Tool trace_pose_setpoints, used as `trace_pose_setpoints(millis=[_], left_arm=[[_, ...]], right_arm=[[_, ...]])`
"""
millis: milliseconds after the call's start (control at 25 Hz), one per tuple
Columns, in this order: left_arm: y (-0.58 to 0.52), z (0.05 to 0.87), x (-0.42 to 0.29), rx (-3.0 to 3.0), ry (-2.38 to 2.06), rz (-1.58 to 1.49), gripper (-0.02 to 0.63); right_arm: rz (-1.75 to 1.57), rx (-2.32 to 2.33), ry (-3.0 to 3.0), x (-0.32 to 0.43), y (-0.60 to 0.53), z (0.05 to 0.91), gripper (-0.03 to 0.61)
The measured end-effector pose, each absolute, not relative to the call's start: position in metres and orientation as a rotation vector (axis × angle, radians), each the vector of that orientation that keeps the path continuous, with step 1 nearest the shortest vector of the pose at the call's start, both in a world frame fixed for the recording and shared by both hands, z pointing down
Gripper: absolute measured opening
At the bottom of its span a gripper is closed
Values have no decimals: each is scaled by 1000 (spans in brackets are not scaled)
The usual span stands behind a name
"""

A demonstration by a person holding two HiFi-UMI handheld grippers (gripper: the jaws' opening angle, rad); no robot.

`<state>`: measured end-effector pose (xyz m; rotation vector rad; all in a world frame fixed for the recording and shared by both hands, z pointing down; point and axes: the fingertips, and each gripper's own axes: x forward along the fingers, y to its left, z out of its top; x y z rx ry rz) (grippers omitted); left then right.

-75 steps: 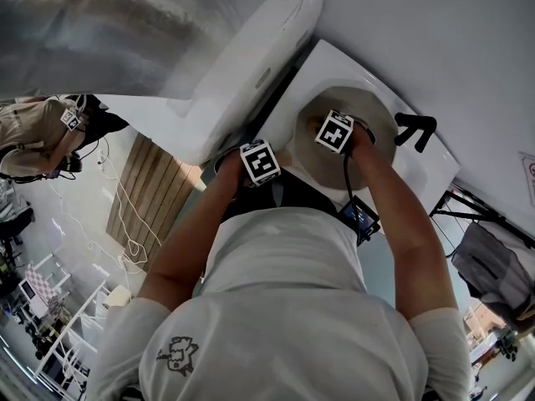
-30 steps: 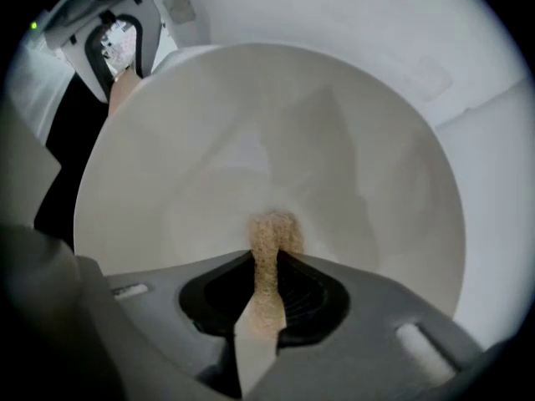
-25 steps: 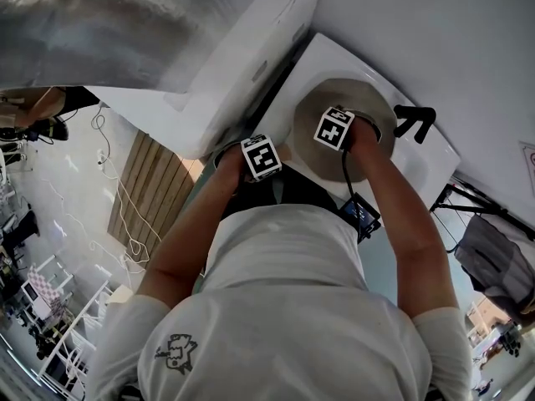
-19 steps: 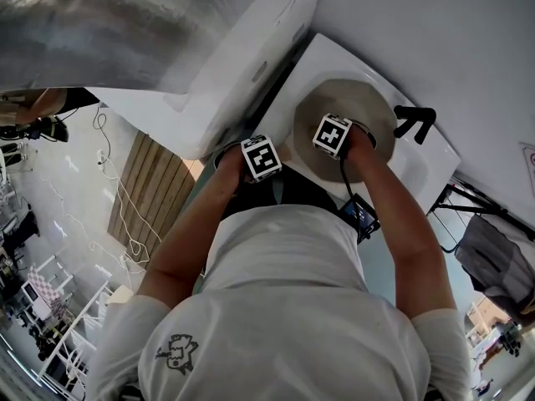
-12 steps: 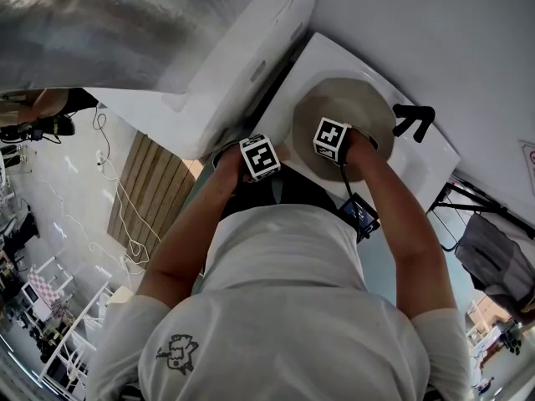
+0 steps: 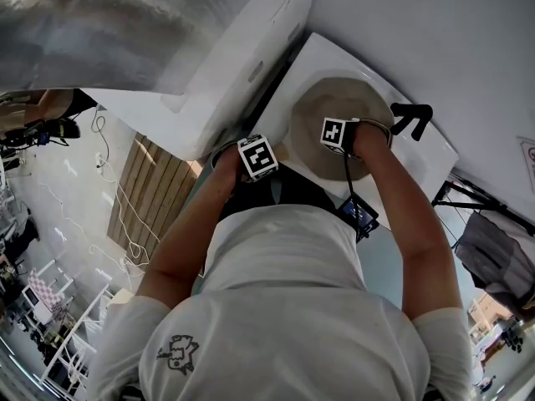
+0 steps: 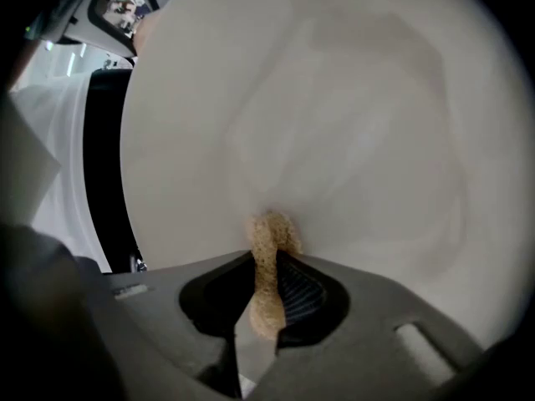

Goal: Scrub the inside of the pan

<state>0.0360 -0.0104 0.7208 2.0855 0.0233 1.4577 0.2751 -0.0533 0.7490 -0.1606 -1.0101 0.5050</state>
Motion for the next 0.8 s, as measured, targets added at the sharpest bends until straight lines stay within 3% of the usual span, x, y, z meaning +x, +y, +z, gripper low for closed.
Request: trace_pose_setpoints(millis=[400,800], left_arm=[[-12,719,37,2095,4,1437,172],[-20,720,34,2145,-51,1446,171]], right_arm=[[279,45,-1065,274,-131,769,67],[65,365,-1436,209,-205,767,67]])
